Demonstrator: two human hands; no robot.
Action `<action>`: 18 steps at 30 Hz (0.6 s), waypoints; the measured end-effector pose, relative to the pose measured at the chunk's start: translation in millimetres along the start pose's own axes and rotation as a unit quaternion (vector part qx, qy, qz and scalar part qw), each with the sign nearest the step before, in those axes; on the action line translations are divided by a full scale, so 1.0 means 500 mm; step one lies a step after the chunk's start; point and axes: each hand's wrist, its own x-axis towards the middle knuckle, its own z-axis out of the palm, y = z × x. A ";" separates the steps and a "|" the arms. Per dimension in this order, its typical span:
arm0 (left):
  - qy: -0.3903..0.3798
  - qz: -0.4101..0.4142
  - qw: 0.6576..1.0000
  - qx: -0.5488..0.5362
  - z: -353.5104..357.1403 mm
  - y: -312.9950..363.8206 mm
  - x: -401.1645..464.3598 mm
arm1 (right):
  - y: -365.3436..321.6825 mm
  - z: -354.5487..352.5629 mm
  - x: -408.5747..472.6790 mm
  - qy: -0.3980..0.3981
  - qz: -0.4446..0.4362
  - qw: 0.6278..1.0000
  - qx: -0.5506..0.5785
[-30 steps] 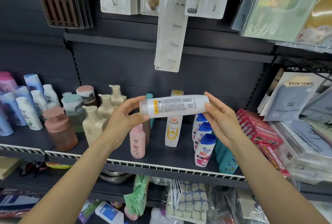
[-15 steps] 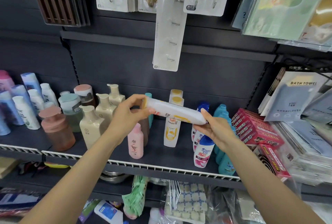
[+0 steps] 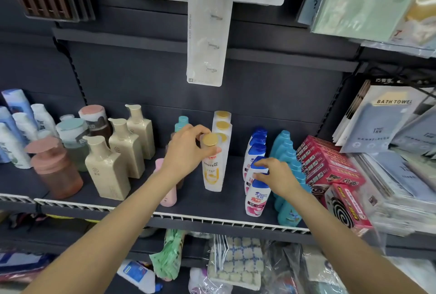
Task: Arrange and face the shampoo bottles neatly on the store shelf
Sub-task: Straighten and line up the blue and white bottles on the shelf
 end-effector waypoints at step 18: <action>-0.125 -0.044 0.987 0.088 0.117 -0.047 0.004 | 0.049 0.021 0.026 -0.035 -0.008 0.997 -0.065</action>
